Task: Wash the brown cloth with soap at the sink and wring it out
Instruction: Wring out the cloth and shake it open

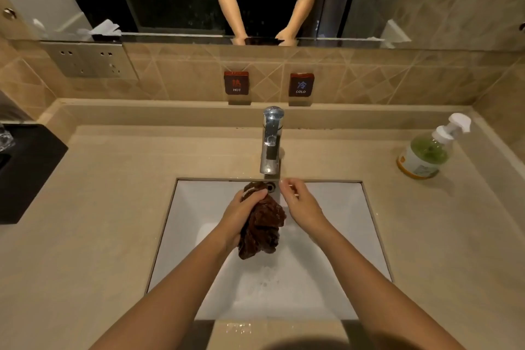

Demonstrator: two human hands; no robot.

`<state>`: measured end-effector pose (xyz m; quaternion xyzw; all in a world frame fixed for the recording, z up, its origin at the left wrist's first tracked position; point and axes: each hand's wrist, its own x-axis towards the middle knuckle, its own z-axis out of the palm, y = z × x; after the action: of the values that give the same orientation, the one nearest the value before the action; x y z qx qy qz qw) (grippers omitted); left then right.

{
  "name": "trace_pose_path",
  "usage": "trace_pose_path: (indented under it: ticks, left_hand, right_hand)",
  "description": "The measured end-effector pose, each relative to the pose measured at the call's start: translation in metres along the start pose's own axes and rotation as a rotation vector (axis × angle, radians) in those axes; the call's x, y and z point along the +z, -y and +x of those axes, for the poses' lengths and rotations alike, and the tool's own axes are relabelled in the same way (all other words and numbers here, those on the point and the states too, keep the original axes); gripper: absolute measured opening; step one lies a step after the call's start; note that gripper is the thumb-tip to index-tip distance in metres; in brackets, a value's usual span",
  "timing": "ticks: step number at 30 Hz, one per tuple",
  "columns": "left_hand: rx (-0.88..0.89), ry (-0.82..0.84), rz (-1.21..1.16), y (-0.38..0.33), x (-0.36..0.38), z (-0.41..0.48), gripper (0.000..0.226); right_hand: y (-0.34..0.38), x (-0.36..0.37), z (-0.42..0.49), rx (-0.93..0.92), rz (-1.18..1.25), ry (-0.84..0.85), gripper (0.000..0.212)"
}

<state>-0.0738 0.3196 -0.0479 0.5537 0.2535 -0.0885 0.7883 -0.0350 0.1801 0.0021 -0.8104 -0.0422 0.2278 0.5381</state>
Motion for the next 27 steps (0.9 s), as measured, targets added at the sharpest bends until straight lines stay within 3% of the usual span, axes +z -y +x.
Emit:
trace_pose_path:
  ticks: [3, 6, 9, 12, 14, 16, 18, 22, 24, 27]
  left_hand:
    - [-0.010, -0.020, 0.070, 0.002, 0.008, -0.017, 0.044]
    - [-0.061, -0.028, 0.104, -0.002, 0.018, -0.033, 0.040]
    - [-0.086, 0.024, 0.147, -0.012, 0.018, -0.047, 0.045]
    - [-0.001, 0.023, 0.218, -0.011, 0.012, -0.050, 0.054]
    - [0.065, 0.033, 0.181, -0.002, 0.009, -0.049, 0.058]
    - [0.028, 0.102, -0.007, 0.007, 0.009, -0.052, 0.066]
    - [-0.074, 0.176, -0.185, 0.012, 0.016, -0.062, 0.068]
    - [-0.070, 0.228, -0.313, 0.021, 0.023, -0.062, 0.086]
    - [-0.048, 0.264, -0.275, 0.021, 0.021, -0.063, 0.091]
    - [-0.106, 0.260, -0.241, 0.019, 0.019, -0.068, 0.061]
  right_hand:
    - [-0.023, 0.021, -0.027, -0.053, 0.068, 0.234, 0.057]
    - [-0.030, 0.031, -0.033, -0.051, 0.123, 0.131, 0.057]
    - [-0.034, 0.019, -0.032, 0.007, 0.283, 0.023, 0.034]
    - [-0.032, 0.008, -0.034, 0.066, 0.462, -0.022, 0.023]
    - [-0.026, 0.004, -0.034, 0.120, 0.591, -0.020, 0.023]
    - [-0.019, 0.005, -0.035, 0.141, 0.699, -0.005, 0.030]
    - [-0.015, 0.010, -0.038, 0.089, 0.571, -0.027, 0.034]
    - [-0.023, 0.019, -0.046, -0.215, -0.242, -0.077, 0.049]
    - [-0.020, 0.016, -0.047, -0.229, -0.287, 0.034, 0.050]
    - [-0.007, 0.002, -0.038, -0.181, -0.317, 0.246, 0.046]
